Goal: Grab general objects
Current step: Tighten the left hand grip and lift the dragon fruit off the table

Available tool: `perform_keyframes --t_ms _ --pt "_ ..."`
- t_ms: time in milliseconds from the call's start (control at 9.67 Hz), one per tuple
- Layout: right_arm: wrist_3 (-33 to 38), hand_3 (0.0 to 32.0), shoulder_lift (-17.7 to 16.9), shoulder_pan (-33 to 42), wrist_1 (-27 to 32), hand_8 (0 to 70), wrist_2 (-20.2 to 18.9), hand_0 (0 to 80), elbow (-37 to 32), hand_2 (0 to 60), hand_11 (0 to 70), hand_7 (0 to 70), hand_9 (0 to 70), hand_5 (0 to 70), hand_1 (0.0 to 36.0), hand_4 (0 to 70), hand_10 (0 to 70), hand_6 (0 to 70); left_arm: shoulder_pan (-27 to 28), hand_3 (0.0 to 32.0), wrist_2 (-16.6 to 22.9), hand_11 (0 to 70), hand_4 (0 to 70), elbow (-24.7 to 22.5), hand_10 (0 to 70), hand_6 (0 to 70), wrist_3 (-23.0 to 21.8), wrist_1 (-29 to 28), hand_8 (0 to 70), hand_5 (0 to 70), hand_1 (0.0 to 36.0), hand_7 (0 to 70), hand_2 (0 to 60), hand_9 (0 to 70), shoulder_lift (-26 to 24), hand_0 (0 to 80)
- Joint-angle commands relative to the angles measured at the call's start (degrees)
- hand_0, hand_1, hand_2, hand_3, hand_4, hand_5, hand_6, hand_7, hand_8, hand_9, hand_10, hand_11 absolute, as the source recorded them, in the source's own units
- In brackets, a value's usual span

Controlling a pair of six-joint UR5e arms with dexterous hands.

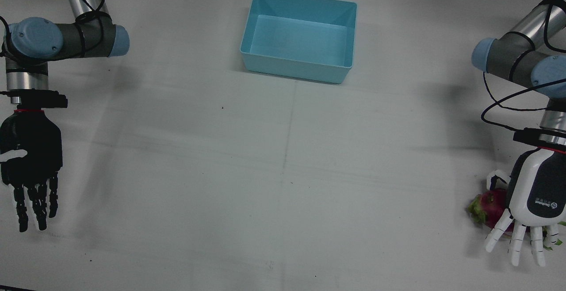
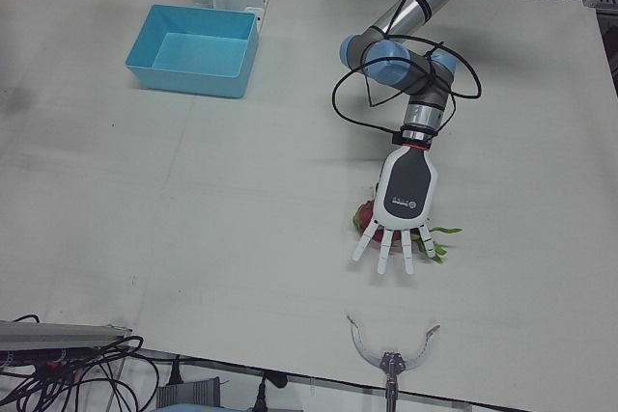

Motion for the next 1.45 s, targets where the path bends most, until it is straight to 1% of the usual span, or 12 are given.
perform_keyframes --t_ms 0,103,207,310,414,517,621,724,1034,1138,1241,1345 --pt "0.0 0.0 0.0 0.0 0.0 0.0 0.0 0.0 0.0 0.0 0.0 0.0 0.0 0.0 0.0 0.0 0.0 0.0 0.0 28.6 -0.1 56.6 0.0 -0.1 37.0 0.0 0.0 -0.4 10.4 70.0 36.0 39.4 60.0 6.7 0.1 80.0" --pt "0.0 0.0 0.0 0.0 0.0 0.0 0.0 0.0 0.0 0.0 0.0 0.0 0.0 0.0 0.0 0.0 0.0 0.0 -0.1 24.6 -0.1 68.0 0.0 -0.1 45.2 0.0 -0.1 -0.7 15.7 70.0 36.0 45.9 60.0 13.6 0.2 80.0" --pt "0.0 0.0 0.0 0.0 0.0 0.0 0.0 0.0 0.0 0.0 0.0 0.0 0.0 0.0 0.0 0.0 0.0 0.0 -0.1 19.2 -0.5 70.0 0.0 -0.1 54.6 5.7 0.0 -0.9 19.8 70.0 36.0 54.9 60.0 23.6 0.2 78.8" --pt "0.0 0.0 0.0 0.0 0.0 0.0 0.0 0.0 0.0 0.0 0.0 0.0 0.0 0.0 0.0 0.0 0.0 0.0 0.0 0.0 -1.9 70.0 47.4 -0.1 66.5 23.7 0.0 -0.9 22.7 70.0 36.0 59.1 60.0 26.9 0.2 56.2" --pt "0.0 0.0 0.0 0.0 0.0 0.0 0.0 0.0 0.0 0.0 0.0 0.0 0.0 0.0 0.0 0.0 0.0 0.0 0.0 0.0 -2.2 70.0 70.0 -0.1 70.0 54.6 -0.1 -1.0 48.2 70.0 35.8 70.0 60.0 55.4 0.2 52.6" --pt "0.0 0.0 0.0 0.0 0.0 0.0 0.0 0.0 0.0 0.0 0.0 0.0 0.0 0.0 0.0 0.0 0.0 0.0 0.0 0.0 -2.2 70.0 70.0 0.0 70.0 70.0 -0.1 -1.1 65.4 70.0 31.5 70.0 60.0 70.0 0.2 51.0" --pt "0.0 0.0 0.0 0.0 0.0 0.0 0.0 0.0 0.0 0.0 0.0 0.0 0.0 0.0 0.0 0.0 0.0 0.0 0.0 0.0 -2.2 70.0 70.0 -0.2 70.0 70.0 -0.1 -1.0 70.0 70.0 23.4 70.0 60.0 70.0 0.2 47.4" --pt "0.0 0.0 0.0 0.0 0.0 0.0 0.0 0.0 0.0 0.0 0.0 0.0 0.0 0.0 0.0 0.0 0.0 0.0 -0.1 0.0 -2.3 70.0 70.0 -0.3 70.0 70.0 -0.2 -1.2 70.0 70.0 20.6 70.0 60.0 70.0 0.2 45.6" --pt "0.0 0.0 0.0 0.0 0.0 0.0 0.0 0.0 0.0 0.0 0.0 0.0 0.0 0.0 0.0 0.0 0.0 0.0 -0.3 0.0 -3.1 70.0 70.0 -5.5 70.0 70.0 -0.4 -1.4 70.0 70.0 17.9 70.0 60.0 70.0 2.7 40.2" --pt "0.0 0.0 0.0 0.0 0.0 0.0 0.0 0.0 0.0 0.0 0.0 0.0 0.0 0.0 0.0 0.0 0.0 0.0 -0.5 0.0 -3.6 70.0 70.0 -6.9 70.0 70.0 -0.8 -1.7 70.0 70.0 15.5 70.0 60.0 70.0 3.4 33.8" --pt "0.0 0.0 0.0 0.0 0.0 0.0 0.0 0.0 0.0 0.0 0.0 0.0 0.0 0.0 0.0 0.0 0.0 0.0 -0.5 0.0 -3.6 70.0 70.0 -9.8 70.0 70.0 -0.8 -1.8 70.0 70.0 14.3 70.0 60.0 70.0 4.8 24.8" --pt "0.0 0.0 0.0 0.0 0.0 0.0 0.0 0.0 0.0 0.0 0.0 0.0 0.0 0.0 0.0 0.0 0.0 0.0 -0.6 0.0 -3.4 70.0 70.0 -12.5 70.0 70.0 -0.9 -2.2 70.0 70.0 14.2 70.0 60.0 70.0 6.2 21.8"
